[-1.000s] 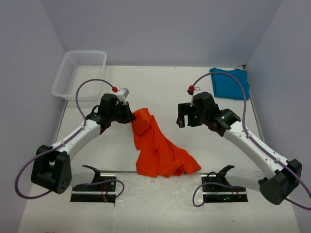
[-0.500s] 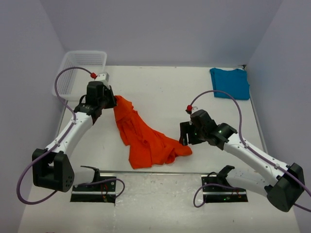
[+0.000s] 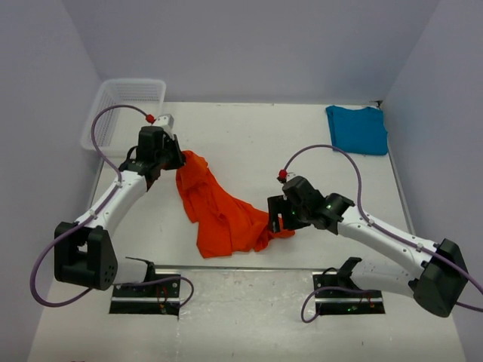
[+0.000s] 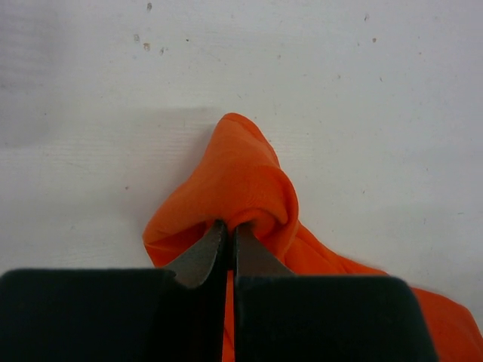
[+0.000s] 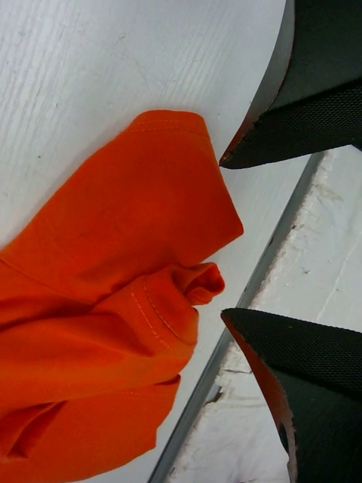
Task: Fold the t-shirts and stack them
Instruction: Flatten out the tshirt
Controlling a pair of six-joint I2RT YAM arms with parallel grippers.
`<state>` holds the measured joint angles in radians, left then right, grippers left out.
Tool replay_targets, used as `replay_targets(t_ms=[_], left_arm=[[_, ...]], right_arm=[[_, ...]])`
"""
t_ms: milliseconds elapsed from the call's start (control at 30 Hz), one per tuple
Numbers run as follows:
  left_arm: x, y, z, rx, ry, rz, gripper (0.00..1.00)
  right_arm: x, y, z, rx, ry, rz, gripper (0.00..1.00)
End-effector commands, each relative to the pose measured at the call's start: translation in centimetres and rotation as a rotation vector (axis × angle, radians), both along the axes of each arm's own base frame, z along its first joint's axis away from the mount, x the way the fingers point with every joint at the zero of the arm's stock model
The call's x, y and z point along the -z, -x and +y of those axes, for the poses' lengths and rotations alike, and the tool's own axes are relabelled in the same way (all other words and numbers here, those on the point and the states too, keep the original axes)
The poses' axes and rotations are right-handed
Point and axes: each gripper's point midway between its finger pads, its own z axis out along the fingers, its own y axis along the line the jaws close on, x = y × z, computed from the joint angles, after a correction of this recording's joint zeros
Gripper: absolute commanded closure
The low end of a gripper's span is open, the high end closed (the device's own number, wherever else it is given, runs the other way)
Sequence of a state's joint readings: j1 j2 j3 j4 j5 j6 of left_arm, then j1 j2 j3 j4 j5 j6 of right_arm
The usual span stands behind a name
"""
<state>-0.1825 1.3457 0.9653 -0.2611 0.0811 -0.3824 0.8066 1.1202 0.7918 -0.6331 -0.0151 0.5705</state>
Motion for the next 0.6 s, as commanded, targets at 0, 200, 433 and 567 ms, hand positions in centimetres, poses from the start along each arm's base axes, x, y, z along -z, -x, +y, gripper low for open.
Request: replay_targets(t_ms=[0,200,433,567], left_arm=[[-2.3,-0.2,-0.4,0.023,0.028,-0.075,1.00],[-3.1,0.2,-0.6,0.039,0.037,-0.089,1.00],[-3.2,0.3,-0.7,0.048,0.044,-0.090,1.00],[-3.0,0.3,-0.8,0.052,0.048,-0.087,1.00]], right_arm=[[0.3,-1.3,-0.8,0.126,0.024,-0.036,0.26],[2.2,-1.0,-1.6,0.196,0.051,-0.003,0.30],[3.2,-0.4,-0.6,0.188,0.003,0.037,0.34],[3.9,-0.1,-0.1,0.172,-0.010,0.059,0.36]])
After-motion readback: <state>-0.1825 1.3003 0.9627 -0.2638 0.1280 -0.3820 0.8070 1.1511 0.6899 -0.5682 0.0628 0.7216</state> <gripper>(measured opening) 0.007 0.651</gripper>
